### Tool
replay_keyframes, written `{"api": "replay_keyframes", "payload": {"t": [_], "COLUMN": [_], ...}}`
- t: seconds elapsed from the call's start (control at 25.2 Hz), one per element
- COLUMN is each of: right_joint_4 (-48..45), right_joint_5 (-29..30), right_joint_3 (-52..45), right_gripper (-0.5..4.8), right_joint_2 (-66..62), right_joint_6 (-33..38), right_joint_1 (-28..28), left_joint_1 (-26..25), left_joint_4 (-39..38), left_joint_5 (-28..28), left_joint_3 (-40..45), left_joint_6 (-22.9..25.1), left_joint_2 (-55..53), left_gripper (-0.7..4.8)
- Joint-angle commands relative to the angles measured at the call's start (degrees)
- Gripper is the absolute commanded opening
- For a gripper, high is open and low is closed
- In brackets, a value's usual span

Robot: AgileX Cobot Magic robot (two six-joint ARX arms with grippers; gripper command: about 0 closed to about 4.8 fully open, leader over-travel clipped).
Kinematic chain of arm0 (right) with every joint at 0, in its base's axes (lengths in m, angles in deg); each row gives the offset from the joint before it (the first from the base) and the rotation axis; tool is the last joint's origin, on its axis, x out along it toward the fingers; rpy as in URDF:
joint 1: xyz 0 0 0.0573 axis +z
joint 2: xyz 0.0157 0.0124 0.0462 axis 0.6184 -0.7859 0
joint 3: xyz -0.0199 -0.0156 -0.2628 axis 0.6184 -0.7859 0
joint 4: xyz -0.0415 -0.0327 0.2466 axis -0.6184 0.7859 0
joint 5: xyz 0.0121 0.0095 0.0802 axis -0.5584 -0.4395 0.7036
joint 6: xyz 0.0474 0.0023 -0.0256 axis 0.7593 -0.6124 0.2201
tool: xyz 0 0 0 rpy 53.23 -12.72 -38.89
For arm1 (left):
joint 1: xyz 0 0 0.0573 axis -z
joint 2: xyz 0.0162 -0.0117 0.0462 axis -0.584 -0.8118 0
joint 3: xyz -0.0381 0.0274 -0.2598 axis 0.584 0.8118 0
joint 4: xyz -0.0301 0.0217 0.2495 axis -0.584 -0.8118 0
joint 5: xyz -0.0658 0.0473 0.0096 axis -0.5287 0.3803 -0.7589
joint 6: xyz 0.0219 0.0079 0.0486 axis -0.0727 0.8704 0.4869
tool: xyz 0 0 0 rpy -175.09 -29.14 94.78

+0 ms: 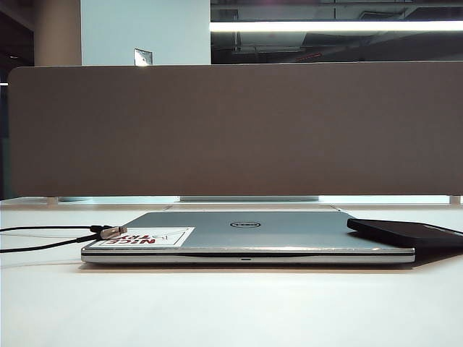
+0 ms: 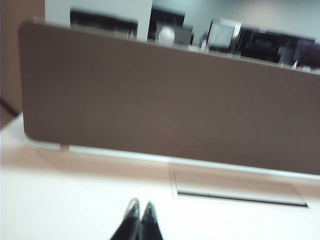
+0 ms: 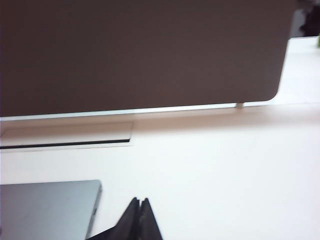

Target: Pick up the charging cable and the phone, plug the charging cable into the charging port on the phone, and finally place them back on the table.

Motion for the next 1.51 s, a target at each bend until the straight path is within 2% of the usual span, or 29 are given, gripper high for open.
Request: {"api": "replay_keyframes", "payload": {"t": [0.04,0.08,0.16,0.4,0.48,0.6,0.72,0.79,0.91,1.31,1.51], "right_joint_4": [0.7,1.53,2.08,5.97,8.02,9.66,10.23,10.27,10.49,16.83,16.09], "right_joint_5": [1.57,1.55,1.53,1.6,2.82,7.06,12.09,17.11,22.77,21.07,25.31], "right_joint_3": [3.63,5.27,7.76,13.22,15.23,17.03,17.7,17.68,17.66,15.78,10.95], "right_gripper": [-0.06,-0.06,-0.06,-0.06,-0.06,-0.06,-0.06,-0.06,-0.06,-0.06,-0.06], "right_joint_2": [-4.04,-5.97,-9.01,-14.73,-16.83,-19.08,-21.03,-22.23,-24.55,-27.85,-28.89], "right_joint_6": [0.63,1.99,3.17,8.17,8.98,10.1,14.34,18.6,21.16,20.87,21.84], "right_joint_1": [0.17,0.17,0.17,0.17,0.17,0.17,0.15,0.13,0.13,-0.28,-0.63], "left_joint_1": [0.81,2.51,6.69,18.01,19.98,21.51,22.64,23.76,26.05,26.49,26.49], "left_joint_4": [-7.61,-10.84,-12.31,-13.49,-15.54,-20.44,-24.74,-26.01,-25.49,-25.24,-25.22], "left_joint_5": [0.11,0.11,0.11,0.11,0.11,0.11,0.11,0.11,0.11,0.11,0.11], "left_joint_3": [-4.52,-6.88,-8.9,-10.93,-11.87,-14.16,-16.98,-18.56,-19.71,-19.71,-19.71], "left_joint_6": [-0.55,0.79,3.13,3.02,2.84,3.08,4.87,6.91,7.1,6.93,6.97], "left_joint_2": [-3.91,-6.08,-8.41,-12.92,-14.45,-16.94,-19.21,-20.37,-21.07,-21.09,-21.09], "left_gripper": [-0.06,-0.06,-0.06,-0.06,-0.06,-0.06,-0.06,-0.06,-0.06,-0.06,-0.06]}}
